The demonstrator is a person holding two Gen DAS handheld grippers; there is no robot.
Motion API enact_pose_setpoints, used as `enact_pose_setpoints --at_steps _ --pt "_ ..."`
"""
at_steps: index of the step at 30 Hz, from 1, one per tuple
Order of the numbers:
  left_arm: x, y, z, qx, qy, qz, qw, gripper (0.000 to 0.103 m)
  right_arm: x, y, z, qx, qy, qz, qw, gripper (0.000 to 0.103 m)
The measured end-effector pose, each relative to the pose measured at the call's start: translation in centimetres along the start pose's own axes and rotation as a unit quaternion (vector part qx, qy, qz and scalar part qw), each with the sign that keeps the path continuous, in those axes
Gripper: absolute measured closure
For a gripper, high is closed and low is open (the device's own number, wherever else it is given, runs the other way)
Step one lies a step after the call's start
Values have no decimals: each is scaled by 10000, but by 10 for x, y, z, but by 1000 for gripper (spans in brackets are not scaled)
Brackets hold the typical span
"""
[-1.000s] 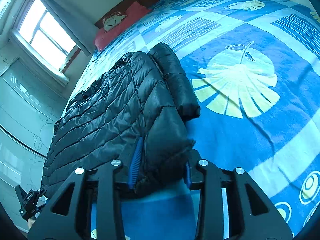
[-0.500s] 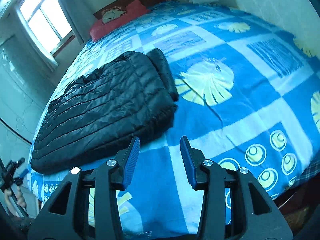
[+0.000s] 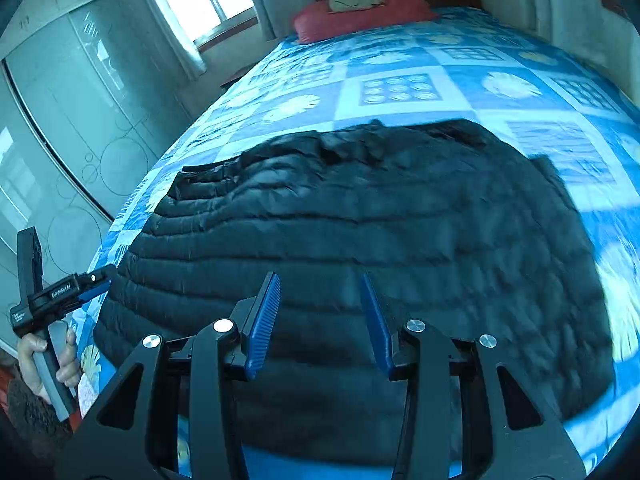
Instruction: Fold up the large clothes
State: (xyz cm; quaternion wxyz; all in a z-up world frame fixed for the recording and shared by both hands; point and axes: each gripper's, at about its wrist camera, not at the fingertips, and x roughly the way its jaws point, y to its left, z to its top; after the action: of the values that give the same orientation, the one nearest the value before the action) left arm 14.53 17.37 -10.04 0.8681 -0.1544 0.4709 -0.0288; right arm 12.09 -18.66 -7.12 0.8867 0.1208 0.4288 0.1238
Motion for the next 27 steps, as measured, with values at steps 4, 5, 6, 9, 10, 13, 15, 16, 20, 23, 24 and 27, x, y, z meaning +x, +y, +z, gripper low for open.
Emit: enact_pose_setpoints --at_steps 4,5,6,9,10,13,15,16,20,23,24,27 --pt "15 3 6 -26 106 15 9999 25 48 10 10 -110 295 -248 9992 61" --pt "19 3 7 -27 129 14 9999 25 60 10 8 -89 456 -306 9985 61" --pt "21 3 8 -21 146 9 9999 25 77 7 3 -53 656 -372 9971 60" --pt "32 1 13 85 219 -6 9997 25 90 3 -2 1 615 -418 9972 60" --pt "35 0 14 126 247 -6 9996 25 90 3 -2 7 620 -432 9971 60" --pt "47 0 18 195 449 -91 9988 25 92 4 -4 -71 628 -500 9967 60" --pt "54 2 21 210 540 -136 9982 23 94 5 -7 -86 614 -507 9968 60" --pt "56 3 23 209 559 -130 9981 20 94 5 -8 -103 603 -516 9968 60" --pt "64 8 28 181 704 -278 9970 19 96 10 -11 -152 566 -564 9967 60" --pt "78 15 28 129 984 -594 9933 17 95 16 -15 -191 535 -615 9965 60" --pt "83 19 28 90 997 -724 9923 17 96 17 -16 -197 518 -630 9965 60" --pt "83 16 27 294 942 -783 9920 21 99 20 -19 -269 476 -704 9960 60"
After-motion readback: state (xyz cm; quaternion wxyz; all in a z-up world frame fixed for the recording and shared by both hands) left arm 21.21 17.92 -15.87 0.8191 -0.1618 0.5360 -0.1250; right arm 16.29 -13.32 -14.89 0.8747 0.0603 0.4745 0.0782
